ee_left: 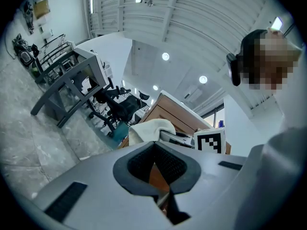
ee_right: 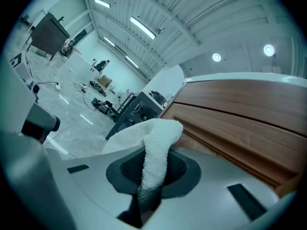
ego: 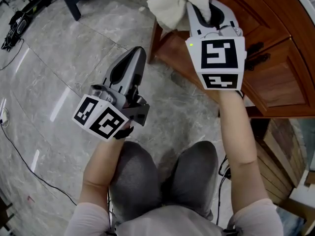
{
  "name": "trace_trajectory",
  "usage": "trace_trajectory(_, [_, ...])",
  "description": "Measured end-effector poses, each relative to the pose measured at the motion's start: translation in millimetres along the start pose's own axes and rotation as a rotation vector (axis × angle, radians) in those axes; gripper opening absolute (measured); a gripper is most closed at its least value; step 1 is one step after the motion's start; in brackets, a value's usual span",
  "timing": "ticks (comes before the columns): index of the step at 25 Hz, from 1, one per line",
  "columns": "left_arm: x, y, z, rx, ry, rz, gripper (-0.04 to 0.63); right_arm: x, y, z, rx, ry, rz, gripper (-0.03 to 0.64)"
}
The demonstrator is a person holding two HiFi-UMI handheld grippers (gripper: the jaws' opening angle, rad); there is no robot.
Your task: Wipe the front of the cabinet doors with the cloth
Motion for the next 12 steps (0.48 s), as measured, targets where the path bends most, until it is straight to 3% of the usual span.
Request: trace_trajectory(12, [-12.1,-12.1,6.6,0.007,-0.038,-0.025,0.017,-13.0,-23.7,-40.3,0.043,-0.061,0.082,0.071])
Point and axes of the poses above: the fingertips, and each gripper's own axes: z forward along the fingers, x to its left, y out of its top, the point moved 1 cm from there along -z, backward along the fingers, and after that the axes turned 1 degree about x, right-handed, at the moved point
